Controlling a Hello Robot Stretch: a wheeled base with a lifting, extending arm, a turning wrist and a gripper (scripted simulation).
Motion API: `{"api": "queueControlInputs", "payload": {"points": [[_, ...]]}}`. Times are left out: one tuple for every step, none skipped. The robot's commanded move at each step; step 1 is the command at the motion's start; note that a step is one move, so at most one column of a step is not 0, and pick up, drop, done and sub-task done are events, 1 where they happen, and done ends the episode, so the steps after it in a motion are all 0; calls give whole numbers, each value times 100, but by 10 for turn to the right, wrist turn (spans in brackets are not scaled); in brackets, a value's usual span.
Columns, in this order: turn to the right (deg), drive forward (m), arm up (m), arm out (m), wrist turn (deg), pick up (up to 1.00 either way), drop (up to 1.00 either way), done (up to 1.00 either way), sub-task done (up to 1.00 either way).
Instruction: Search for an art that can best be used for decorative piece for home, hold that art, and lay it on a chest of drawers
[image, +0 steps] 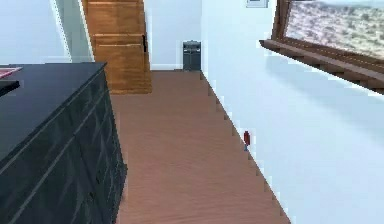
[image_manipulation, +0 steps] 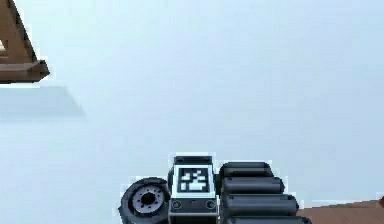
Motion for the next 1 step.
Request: {"api": "queueControlInputs", "payload": {"points": [[150, 0, 0, 0, 0, 0, 0, 0, 0]]}}
